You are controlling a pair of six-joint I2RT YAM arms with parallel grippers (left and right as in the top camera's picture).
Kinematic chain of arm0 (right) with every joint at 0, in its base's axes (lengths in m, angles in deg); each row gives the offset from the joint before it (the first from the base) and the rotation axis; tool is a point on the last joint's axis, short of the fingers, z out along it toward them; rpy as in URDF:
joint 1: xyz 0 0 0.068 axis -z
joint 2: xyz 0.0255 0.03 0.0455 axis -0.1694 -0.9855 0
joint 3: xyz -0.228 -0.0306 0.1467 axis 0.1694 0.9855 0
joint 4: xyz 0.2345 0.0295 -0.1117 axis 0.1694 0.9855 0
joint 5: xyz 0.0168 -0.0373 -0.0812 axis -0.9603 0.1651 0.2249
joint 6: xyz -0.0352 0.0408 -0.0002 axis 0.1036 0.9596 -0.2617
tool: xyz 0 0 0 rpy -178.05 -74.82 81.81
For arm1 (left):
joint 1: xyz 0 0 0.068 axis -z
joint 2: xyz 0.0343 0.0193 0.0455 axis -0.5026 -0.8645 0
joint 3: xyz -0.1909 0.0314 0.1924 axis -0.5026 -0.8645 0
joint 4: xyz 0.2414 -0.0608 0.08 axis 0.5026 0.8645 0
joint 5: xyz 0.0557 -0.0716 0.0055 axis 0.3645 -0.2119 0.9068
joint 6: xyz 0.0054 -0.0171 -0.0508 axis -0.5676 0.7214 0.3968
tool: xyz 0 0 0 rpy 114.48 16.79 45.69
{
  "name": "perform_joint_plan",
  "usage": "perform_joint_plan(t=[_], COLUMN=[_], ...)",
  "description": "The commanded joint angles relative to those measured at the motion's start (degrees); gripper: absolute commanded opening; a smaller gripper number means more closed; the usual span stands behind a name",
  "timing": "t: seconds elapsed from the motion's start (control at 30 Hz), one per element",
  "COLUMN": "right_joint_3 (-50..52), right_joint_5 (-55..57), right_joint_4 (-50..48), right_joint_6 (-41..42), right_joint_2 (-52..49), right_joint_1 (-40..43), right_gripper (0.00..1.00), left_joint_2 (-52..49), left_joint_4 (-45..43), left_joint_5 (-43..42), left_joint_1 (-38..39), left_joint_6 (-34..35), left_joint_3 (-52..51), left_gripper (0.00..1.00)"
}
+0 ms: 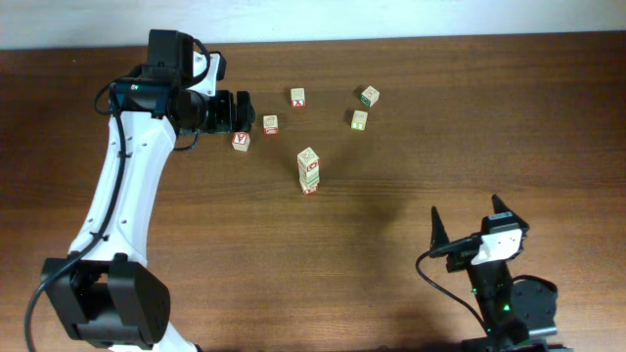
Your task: Rotate 5 blocks
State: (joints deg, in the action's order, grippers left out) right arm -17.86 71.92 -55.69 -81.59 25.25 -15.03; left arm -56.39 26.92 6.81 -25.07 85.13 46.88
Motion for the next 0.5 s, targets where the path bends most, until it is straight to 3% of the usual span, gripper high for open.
perform_joint_plan(t=[0.0, 0.13, 0.47], right_joint_3=[5.14, 11.21, 11.23], right_joint_5=[-0.83, -2.27, -0.31], right_joint_4=[-0.52, -3.48, -3.04], right_joint_6=[0.09, 0.31, 0.28], right_joint_2=[4.61, 8.33, 8.28], right_joint_1=[0.44, 0.44, 0.44], right_gripper=[0.99, 0.99, 0.99], left_joint_2=[0.52, 0.52, 0.52], left_joint_4=[0.15, 0.15, 0.15], left_joint_5=[0.39, 0.39, 0.39], left_joint_1=[-0.02, -0.02, -0.02], left_joint_6=[-0.31, -0.31, -0.31], left_joint_3=[0.92, 0.92, 0.92], left_gripper=[0.99, 0.99, 0.99])
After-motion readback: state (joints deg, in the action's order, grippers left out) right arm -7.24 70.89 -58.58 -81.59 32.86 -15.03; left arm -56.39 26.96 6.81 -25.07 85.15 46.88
